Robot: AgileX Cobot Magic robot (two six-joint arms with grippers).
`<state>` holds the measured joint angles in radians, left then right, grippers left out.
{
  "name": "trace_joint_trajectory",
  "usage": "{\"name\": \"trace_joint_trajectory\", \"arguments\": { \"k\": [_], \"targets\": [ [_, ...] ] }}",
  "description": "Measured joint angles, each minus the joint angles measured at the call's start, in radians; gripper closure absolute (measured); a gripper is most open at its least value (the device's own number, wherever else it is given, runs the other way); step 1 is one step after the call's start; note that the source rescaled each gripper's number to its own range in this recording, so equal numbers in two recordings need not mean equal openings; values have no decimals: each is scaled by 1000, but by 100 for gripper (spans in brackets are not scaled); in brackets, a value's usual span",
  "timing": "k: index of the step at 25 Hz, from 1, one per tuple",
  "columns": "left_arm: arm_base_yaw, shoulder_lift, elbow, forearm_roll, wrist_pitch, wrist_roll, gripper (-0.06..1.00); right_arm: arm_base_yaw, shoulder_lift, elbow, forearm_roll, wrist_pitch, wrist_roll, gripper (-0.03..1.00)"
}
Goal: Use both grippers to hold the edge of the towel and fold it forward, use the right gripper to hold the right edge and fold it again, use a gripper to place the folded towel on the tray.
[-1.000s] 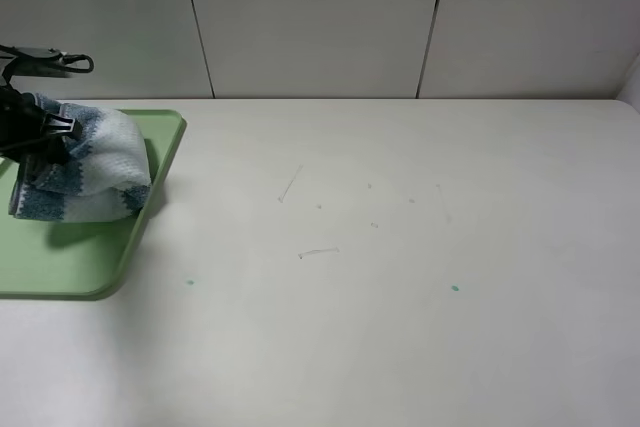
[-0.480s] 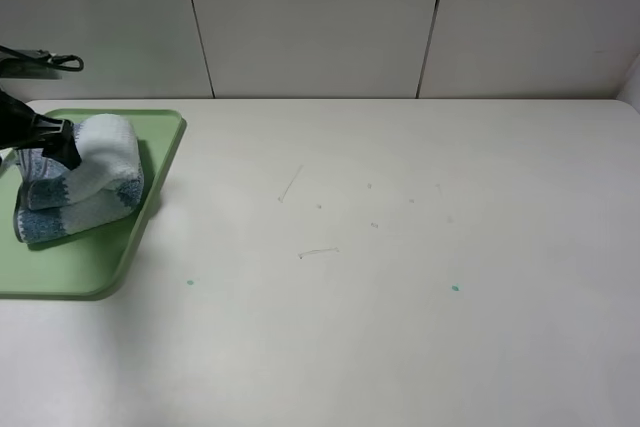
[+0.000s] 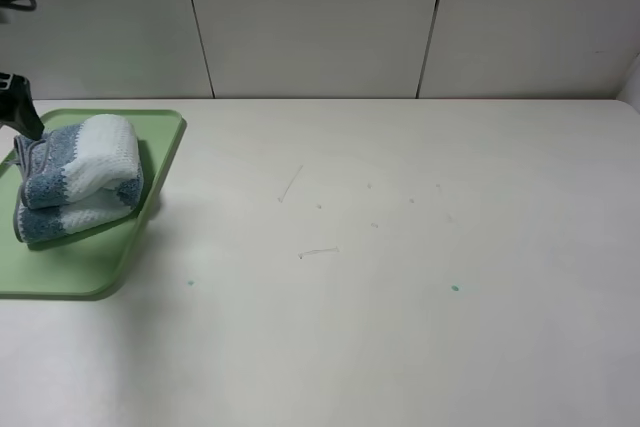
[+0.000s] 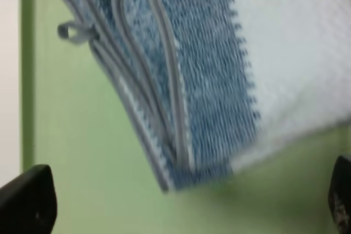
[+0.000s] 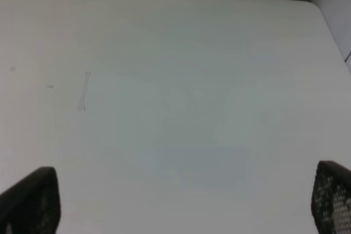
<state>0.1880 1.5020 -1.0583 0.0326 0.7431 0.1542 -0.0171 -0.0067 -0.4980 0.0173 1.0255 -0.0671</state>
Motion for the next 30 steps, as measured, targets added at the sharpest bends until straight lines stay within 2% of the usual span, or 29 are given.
{"name": "trace_joint_trajectory", "arguments": {
  "k": [5,9,22,30],
  "targets": [
    [0,-118,0,-6,146,7,-6,0,0,0,0,0,0,-3],
    [0,-220,32,-25,213,13,-6,0,0,0,0,0,0,-3],
    [0,-752,290,-134,279,14,-6,0,0,0,0,0,0,-3],
    [0,-997,328,-166,397,14,-6,0,0,0,0,0,0,-3]
  ]
}}
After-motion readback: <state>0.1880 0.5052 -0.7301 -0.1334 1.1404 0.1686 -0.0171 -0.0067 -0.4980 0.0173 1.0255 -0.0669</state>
